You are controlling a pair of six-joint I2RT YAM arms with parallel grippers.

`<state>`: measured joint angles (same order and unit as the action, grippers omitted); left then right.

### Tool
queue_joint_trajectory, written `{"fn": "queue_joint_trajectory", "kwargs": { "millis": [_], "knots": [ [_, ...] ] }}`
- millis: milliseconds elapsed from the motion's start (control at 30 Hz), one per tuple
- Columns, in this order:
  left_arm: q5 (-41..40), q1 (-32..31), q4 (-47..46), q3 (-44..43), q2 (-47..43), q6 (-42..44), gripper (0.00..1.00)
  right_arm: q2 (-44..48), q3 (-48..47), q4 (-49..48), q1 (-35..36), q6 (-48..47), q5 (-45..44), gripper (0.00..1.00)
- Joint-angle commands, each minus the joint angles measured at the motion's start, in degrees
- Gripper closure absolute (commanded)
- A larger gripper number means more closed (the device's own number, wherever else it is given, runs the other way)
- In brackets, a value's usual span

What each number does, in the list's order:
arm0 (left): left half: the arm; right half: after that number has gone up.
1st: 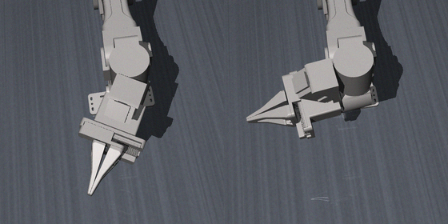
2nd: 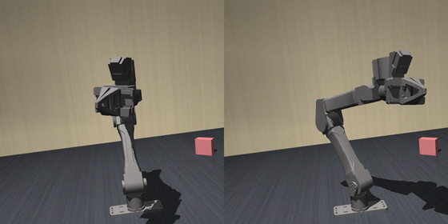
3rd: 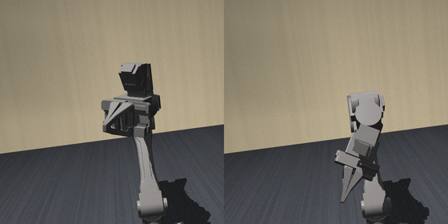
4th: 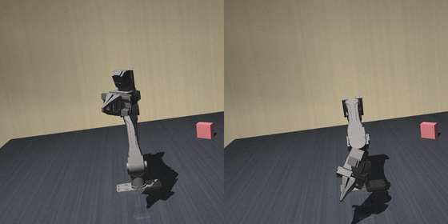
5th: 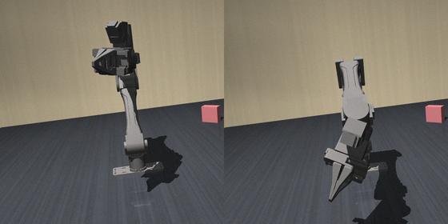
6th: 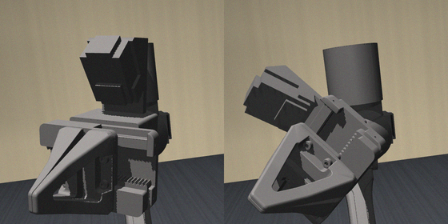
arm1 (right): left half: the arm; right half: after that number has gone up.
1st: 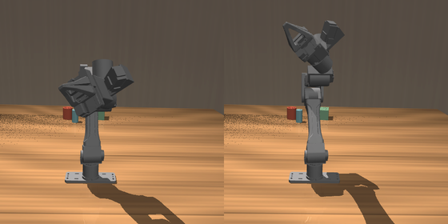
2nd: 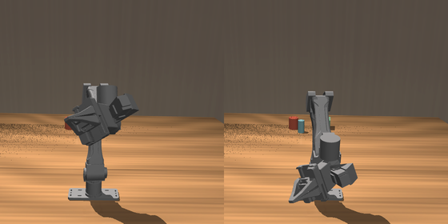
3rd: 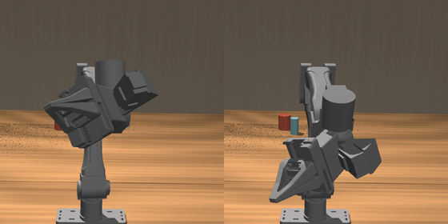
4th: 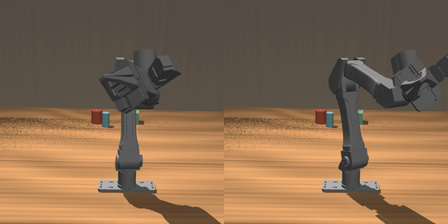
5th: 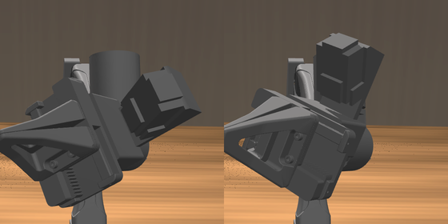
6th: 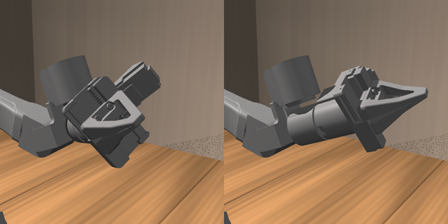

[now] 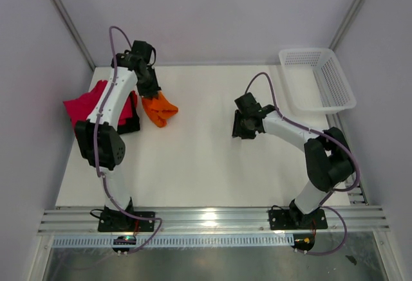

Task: Fold and stack the t-shirts
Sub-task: Put the neatly folded tshirt into the corner of the board with the left arm

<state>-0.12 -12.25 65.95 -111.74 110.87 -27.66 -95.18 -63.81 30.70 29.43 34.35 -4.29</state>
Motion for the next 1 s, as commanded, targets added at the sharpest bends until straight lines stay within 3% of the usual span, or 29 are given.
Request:
{"fn": "queue_joint_trajectory", "kwargs": {
  "millis": [0,533,767,967],
  "knots": [
    [-2.25,1.44,4.79,-5.05,-1.01,2.61,1.00,-0.89,0.53,-2.13,-0.34,-0.07,0.78,0.55],
    [-2.43,6.36,7.61,-7.96,-3.29,5.42,1.00,-1.77,0.88,-2.57,-0.51,0.02,1.92,0.55],
    [1.51,8.73,10.86,-16.21,-0.57,6.83,1.00,-2.64,0.53,-2.57,-0.43,-0.07,2.62,0.55],
    [2.06,9.79,10.25,-16.93,-1.53,6.57,1.00,-3.26,0.53,-2.75,-0.51,0.28,2.98,0.55]
  ]
}}
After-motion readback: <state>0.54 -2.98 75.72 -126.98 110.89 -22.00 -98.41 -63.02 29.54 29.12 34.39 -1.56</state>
